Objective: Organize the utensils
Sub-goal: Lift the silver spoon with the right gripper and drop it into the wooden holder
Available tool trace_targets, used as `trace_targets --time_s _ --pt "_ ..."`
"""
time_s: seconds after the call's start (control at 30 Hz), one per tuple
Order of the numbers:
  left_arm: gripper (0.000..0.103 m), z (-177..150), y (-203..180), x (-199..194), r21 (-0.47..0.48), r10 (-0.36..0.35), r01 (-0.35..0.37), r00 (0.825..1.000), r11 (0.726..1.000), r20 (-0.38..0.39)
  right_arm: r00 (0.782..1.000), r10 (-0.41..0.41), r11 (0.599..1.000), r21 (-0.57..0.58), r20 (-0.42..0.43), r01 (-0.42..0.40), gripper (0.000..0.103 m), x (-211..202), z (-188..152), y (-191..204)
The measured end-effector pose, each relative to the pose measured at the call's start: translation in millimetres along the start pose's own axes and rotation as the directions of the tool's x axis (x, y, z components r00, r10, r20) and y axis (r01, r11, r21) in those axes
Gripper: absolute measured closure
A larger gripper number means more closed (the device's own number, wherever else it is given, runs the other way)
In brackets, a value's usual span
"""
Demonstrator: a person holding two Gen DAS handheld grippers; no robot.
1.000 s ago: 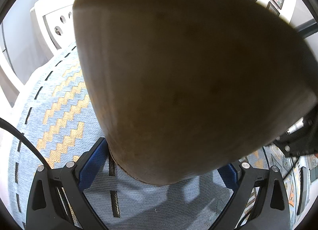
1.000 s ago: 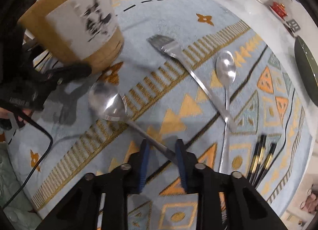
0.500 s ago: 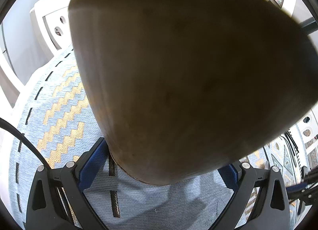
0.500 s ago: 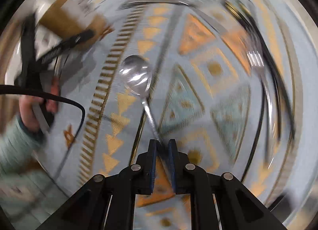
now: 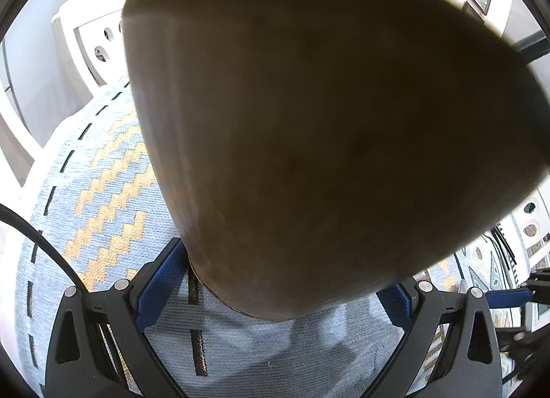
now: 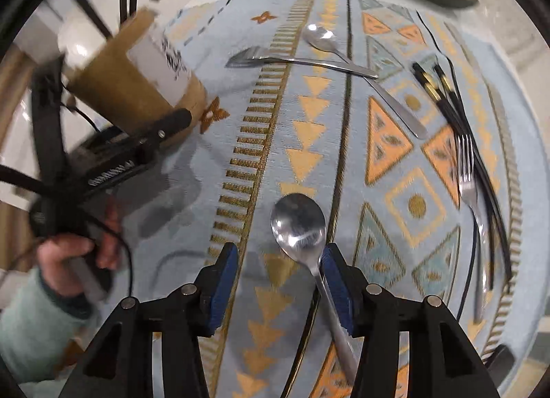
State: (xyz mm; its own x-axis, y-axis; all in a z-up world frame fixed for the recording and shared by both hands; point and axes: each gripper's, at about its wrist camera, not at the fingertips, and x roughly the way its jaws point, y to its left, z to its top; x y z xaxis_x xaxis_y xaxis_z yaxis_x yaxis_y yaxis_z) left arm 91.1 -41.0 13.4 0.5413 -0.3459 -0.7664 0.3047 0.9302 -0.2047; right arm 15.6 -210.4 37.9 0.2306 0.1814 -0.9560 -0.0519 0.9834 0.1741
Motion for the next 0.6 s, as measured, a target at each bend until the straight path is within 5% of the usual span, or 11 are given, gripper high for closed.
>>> trace_targets --time_s 0.13,0.27,0.37,0.6 --pt "0.003 0 2 -1 -0.001 -0.001 0.001 1.000 1.000 0.000 0.989 -0.135 0.991 0.006 -0.062 0.136 0.055 25 1 3" --pt "0.003 0 1 -1 0.000 0.000 0.000 1.000 1.000 0.000 0.983 -0.182 0.983 0.012 0.016 0.182 0.055 25 -1 13" --pt "0.003 -1 1 -1 -0.001 -0.001 0.001 1.000 1.000 0.001 0.988 -0.150 0.988 0.046 0.046 0.148 0.066 22 -3 6" --pt "0.003 -1 0 -1 0.000 0.000 0.000 1.000 1.000 0.001 0.999 0.037 0.971 0.238 0.007 -0.037 0.067 0 3 -56"
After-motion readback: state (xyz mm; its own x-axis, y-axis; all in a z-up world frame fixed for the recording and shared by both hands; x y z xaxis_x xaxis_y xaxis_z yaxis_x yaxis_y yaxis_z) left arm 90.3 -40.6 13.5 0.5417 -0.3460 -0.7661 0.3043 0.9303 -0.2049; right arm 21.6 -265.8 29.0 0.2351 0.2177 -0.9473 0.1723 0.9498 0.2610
